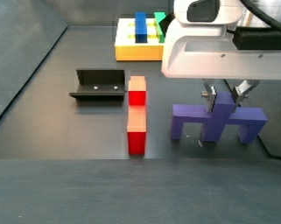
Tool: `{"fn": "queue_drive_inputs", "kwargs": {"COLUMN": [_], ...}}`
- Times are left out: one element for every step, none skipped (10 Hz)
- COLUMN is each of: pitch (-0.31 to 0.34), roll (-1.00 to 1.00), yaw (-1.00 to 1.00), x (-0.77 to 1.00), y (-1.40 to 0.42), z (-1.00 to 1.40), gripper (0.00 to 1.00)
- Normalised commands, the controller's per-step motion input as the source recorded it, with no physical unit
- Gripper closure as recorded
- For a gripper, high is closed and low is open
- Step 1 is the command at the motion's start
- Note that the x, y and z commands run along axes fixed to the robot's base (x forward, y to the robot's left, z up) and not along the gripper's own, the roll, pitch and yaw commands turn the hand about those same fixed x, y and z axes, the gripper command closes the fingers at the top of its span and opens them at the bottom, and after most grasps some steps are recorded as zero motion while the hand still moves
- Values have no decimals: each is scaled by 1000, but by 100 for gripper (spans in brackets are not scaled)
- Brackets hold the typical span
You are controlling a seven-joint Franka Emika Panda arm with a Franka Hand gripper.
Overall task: Pick up the purple object. Move up. Move to above the board. Insert the purple object.
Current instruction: Pick up the purple object.
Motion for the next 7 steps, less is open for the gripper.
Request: {"fn": "queue_drive_inputs", "kwargs": {"pitch": [0,0,0,0,0,0,0], "roll": [0,0,0,0,0,0,0], "yaw": [0,0,0,0,0,0,0], "x": [0,0,0,0,0,0,0], "y": [0,0,0,0,0,0,0], "z": [0,0,0,0,0,0,0], "gripper": [100,100,100,100,100,100,100]}}
